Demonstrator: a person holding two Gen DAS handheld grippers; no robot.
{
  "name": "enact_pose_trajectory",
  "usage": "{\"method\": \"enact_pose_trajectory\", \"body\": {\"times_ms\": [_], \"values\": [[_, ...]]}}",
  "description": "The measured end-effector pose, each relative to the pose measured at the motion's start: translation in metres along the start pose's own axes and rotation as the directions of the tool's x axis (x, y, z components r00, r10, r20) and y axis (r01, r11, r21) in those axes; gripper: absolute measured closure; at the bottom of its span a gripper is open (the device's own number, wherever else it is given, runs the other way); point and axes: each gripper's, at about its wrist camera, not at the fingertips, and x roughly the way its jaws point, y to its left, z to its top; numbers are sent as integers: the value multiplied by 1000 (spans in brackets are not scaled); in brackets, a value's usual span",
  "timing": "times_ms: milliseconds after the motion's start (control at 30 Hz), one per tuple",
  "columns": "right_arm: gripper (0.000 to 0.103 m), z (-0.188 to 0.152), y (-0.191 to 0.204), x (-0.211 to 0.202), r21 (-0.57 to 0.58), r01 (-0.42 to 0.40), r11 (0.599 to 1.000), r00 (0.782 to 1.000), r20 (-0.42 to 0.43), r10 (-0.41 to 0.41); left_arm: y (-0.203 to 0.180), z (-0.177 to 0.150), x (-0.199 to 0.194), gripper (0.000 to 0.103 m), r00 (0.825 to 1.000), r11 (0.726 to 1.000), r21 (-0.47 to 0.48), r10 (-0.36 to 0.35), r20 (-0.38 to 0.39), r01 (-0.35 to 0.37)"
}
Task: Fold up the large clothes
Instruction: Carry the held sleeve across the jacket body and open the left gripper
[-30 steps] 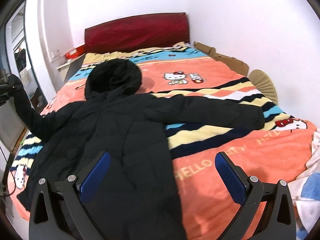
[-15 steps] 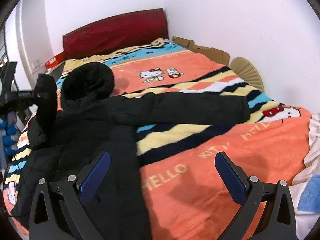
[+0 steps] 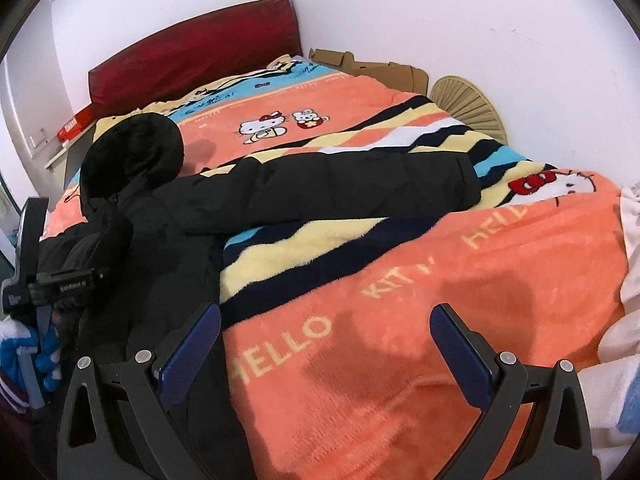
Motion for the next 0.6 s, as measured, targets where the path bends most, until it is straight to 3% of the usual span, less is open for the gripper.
{"method": "enact_pose_trajectory", "body": {"times_ms": [233, 400, 533, 600], "values": [[0, -5, 4, -24, -5, -14, 1000, 1000, 17, 14, -4, 7, -63, 52, 996, 1000, 24, -9, 89, 7], [0, -6, 14, -61, -21, -39, 999, 997, 63, 41, 4, -6, -135, 52, 984, 999, 29, 23, 179, -29], [0, -8, 36, -92, -77, -73, 994, 992, 99, 81, 24, -29, -197, 52, 969, 988, 64, 123, 213, -139], [0, -9, 48, -102, -103, -91, 991, 989, 108, 102, 45, -47, -234, 52, 954, 976, 59, 189, 232, -208]]}}
